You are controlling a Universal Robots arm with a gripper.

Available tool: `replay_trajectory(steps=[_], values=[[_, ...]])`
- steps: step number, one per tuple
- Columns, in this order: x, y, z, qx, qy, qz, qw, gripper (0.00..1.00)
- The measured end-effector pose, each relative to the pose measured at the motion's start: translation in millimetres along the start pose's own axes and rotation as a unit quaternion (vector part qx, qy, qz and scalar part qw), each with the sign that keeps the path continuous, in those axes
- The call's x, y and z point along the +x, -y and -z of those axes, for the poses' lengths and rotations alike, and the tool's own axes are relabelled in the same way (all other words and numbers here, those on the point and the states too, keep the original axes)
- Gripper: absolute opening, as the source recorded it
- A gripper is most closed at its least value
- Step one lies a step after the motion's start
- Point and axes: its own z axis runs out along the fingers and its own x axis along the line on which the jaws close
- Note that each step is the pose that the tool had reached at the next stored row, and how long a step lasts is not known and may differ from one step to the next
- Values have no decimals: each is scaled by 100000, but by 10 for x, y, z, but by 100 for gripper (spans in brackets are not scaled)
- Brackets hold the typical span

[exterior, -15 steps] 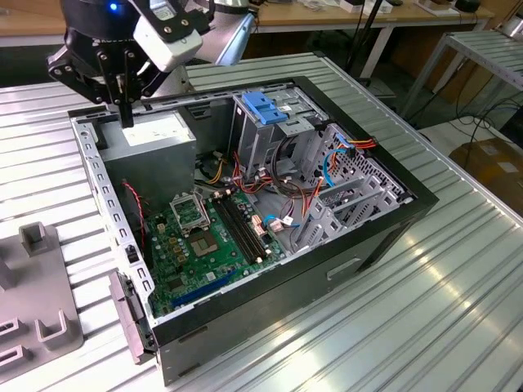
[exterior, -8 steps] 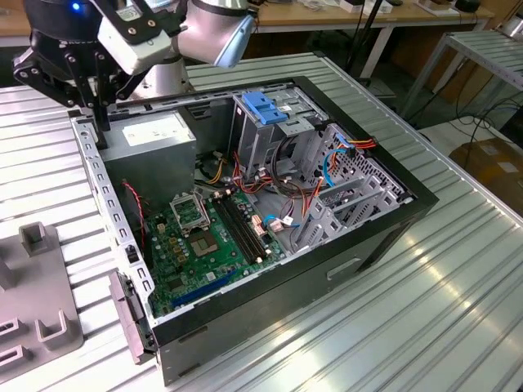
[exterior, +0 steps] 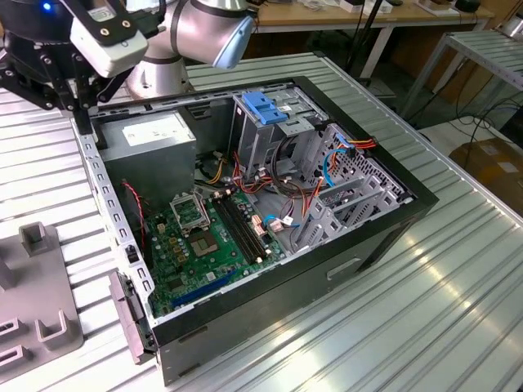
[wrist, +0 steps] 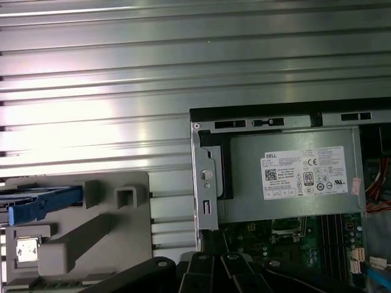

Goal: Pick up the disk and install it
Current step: 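Reach for the disk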

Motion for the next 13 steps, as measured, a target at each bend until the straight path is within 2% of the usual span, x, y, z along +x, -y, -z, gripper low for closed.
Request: replay_trajectory(steps=[7, 13], values=[[142, 5, 4, 1, -1, -9, 100000, 10], [312, 15, 9, 5, -5, -18, 100000, 10]])
